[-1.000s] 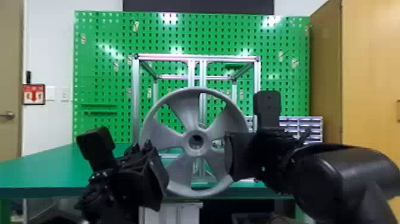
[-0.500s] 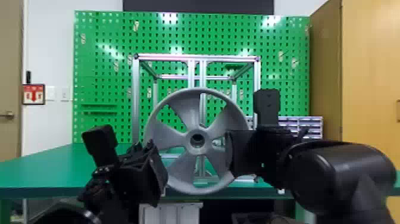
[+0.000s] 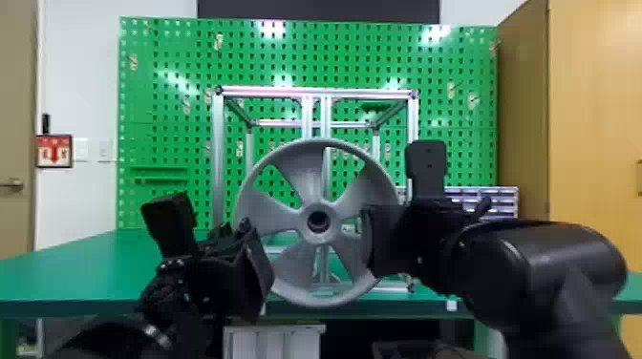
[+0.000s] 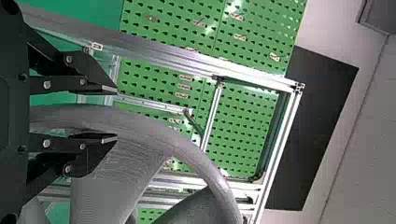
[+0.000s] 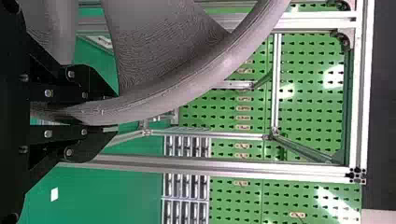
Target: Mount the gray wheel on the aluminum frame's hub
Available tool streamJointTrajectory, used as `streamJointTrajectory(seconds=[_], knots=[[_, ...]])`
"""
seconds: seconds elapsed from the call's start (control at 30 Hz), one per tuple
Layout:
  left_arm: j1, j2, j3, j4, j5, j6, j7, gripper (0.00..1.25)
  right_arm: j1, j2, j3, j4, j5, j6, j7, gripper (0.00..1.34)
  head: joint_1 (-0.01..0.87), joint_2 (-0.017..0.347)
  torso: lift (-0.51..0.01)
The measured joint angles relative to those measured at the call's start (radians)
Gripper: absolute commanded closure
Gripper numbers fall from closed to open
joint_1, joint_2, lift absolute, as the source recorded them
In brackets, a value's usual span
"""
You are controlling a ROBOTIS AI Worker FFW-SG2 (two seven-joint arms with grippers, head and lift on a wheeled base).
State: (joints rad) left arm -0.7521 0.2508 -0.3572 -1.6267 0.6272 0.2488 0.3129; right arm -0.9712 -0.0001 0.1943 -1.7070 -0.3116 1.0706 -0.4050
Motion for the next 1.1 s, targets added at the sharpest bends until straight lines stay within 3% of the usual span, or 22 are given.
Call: streamJointTrajectory(seconds=[1.1], knots=[[-0.041, -0.005, 0.006, 0.038, -0.031, 0.016, 0.000, 0.85, -0.045, 0.000, 0.000, 0.049, -0.012, 0.006, 0.000, 1.09, -0.005, 0.006, -0.499]])
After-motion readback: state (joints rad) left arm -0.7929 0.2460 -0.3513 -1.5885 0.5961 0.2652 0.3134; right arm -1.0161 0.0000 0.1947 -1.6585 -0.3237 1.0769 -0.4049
